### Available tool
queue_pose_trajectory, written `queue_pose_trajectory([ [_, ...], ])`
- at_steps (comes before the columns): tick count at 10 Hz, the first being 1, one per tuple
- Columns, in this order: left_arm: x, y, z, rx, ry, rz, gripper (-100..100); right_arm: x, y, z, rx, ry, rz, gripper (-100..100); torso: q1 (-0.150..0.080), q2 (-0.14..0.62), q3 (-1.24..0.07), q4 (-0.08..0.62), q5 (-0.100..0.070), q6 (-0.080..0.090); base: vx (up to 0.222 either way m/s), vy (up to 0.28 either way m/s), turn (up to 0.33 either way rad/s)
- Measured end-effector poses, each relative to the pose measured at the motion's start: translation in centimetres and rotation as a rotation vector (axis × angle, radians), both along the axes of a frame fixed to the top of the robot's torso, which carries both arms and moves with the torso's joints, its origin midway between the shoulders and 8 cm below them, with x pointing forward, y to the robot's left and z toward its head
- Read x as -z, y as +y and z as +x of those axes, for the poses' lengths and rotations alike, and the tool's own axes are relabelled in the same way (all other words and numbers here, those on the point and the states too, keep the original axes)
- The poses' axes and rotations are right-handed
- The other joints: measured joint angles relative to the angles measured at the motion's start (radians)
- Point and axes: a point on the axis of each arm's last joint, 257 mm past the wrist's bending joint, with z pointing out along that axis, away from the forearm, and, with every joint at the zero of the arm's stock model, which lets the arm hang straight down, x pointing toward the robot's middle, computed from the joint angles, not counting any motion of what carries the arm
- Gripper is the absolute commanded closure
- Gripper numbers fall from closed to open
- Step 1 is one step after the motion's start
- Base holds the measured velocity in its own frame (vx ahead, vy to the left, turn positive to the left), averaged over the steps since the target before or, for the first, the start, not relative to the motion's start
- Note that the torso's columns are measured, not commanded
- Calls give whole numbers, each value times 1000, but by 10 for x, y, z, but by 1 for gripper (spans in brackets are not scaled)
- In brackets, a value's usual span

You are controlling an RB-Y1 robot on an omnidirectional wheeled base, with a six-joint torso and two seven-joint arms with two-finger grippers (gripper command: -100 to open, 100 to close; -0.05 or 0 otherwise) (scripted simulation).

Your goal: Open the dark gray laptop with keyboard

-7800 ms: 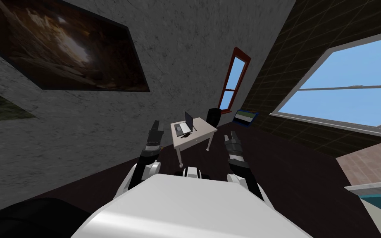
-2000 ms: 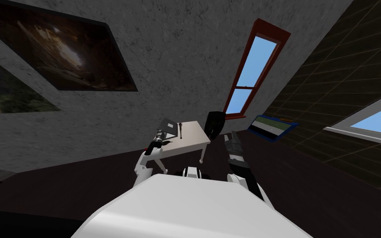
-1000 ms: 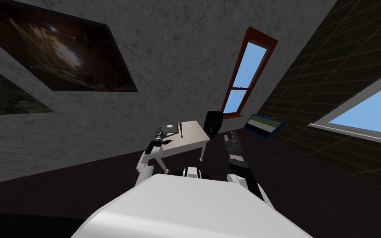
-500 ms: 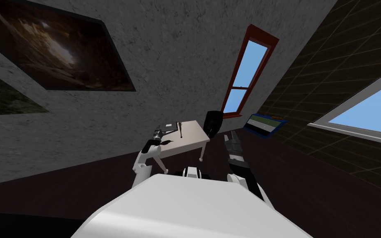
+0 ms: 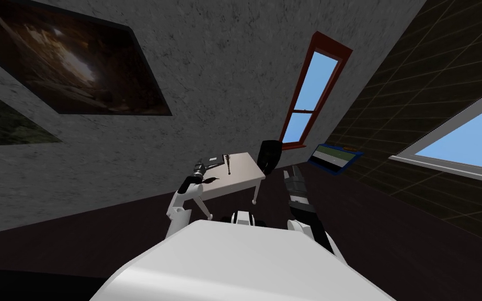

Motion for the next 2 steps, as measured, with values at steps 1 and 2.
queue_pose_trajectory([
  [1,1,0,0,0,2,-1,0,0,0,0,0,0,0,0,0,0,0,0,0,0,0,0,0],
  [2,2,0,0,0,5,-2,0,0,0,0,0,0,0,0,0,0,0,0,0,0,0,0,0],
])
